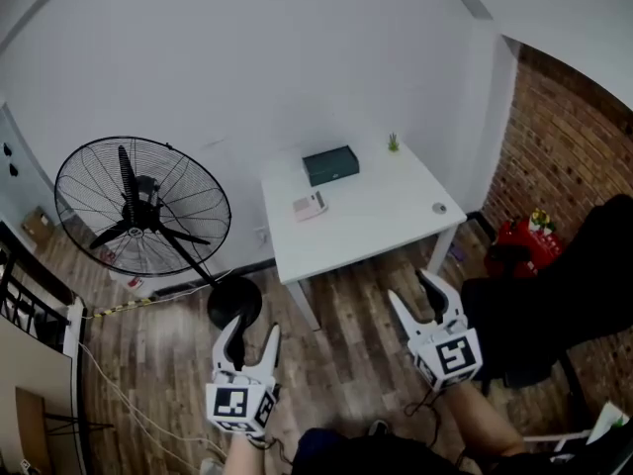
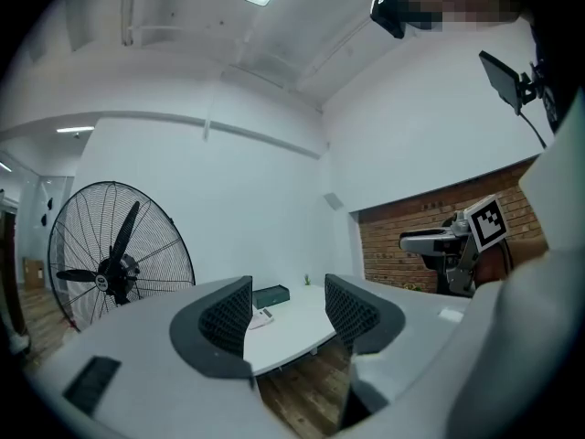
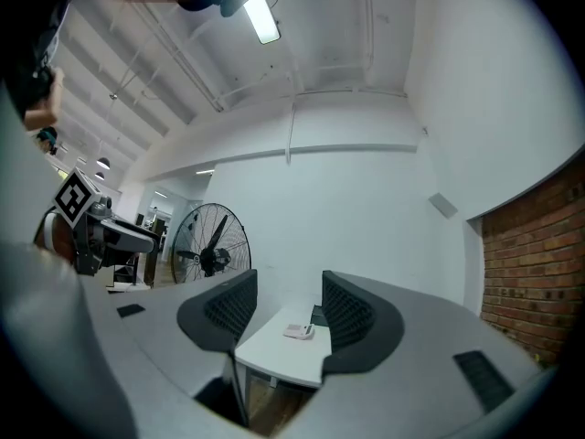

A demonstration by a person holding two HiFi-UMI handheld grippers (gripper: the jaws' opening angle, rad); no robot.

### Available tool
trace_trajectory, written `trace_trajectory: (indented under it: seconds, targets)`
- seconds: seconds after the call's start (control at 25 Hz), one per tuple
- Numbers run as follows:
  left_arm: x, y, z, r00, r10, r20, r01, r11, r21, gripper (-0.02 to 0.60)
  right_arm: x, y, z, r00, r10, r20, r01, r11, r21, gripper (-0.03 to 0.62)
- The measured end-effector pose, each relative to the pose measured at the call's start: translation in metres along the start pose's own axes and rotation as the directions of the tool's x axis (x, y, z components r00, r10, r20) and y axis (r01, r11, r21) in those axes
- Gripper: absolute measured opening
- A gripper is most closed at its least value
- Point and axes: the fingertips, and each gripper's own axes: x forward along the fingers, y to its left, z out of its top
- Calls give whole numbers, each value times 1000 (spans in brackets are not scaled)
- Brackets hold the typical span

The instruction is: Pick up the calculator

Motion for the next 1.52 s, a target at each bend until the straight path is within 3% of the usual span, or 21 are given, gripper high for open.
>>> trace_trajectory:
  seconds: [0.44, 0.96, 1.32, 1.52]
  targets:
    - [54, 20, -34, 998, -1, -69, -1, 1000, -28, 236, 50, -21, -31, 999, 38, -13, -37, 998, 48, 218]
    - [181, 158, -48, 999, -7, -35, 4, 994, -110, 236, 197, -46, -39, 996, -62, -62, 65, 997, 34, 209]
    - [221, 218, -75, 998, -53, -34, 45, 977, -206, 236, 263, -32, -48, 988, -97, -121, 102, 994, 37, 209]
    - [230, 236, -80, 997, -67, -34, 58, 975, -216, 236, 288, -28, -44, 988, -99, -117, 107, 992, 60, 206]
